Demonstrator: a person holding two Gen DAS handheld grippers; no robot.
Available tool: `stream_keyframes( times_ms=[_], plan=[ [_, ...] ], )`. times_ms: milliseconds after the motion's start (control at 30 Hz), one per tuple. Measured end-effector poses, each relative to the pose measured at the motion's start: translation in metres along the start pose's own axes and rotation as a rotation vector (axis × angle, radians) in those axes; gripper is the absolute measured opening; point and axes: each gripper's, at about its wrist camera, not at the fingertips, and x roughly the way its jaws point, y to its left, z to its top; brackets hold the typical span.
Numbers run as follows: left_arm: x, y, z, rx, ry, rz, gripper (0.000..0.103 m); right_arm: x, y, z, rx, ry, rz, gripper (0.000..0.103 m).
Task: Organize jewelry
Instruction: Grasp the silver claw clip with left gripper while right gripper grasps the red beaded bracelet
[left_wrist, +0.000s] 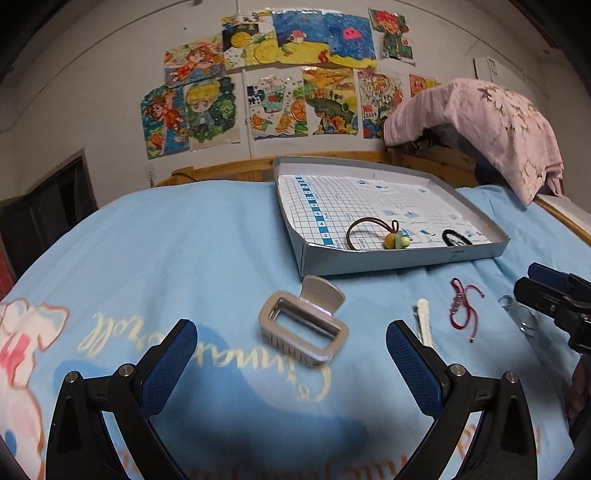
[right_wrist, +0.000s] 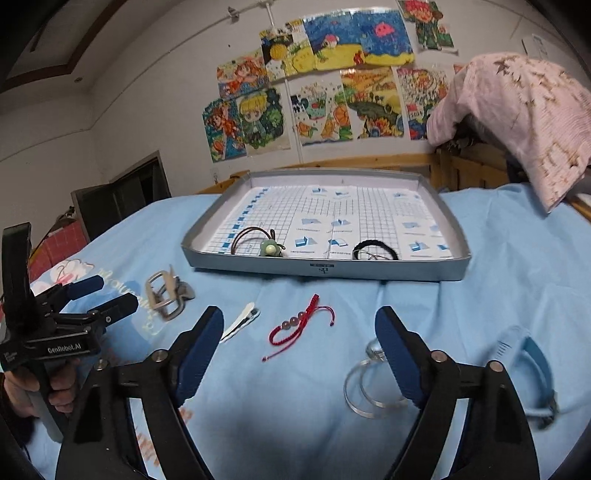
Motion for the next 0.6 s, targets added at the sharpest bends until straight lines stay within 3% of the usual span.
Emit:
stream_keyframes(
  times_ms=[67, 233, 400, 600],
  plan=[
    [0.011, 0.000, 0.002, 0.010, 0.005, -0.001, 0.103, 0.014, 0.002, 0.001, -0.005, 0.016, -0.002, 0.076],
    [0.037, 0.003, 0.003, 0.031, 0.039, 0.000, 0.103, 0.043, 0.005, 0.000, -0.016, 0.079, -0.040, 0.050],
    [0.046, 0.005, -0.005, 0.024, 0.046, -0.009, 0.103, 0.062, 0.004, -0.006, -0.005, 0.115, -0.032, 0.050],
    [0.050, -0.004, -0.008, 0.082, 0.051, -0.003, 0.103, 0.069, 0.001, -0.012, 0.007, 0.136, -0.004, 0.050]
  ],
)
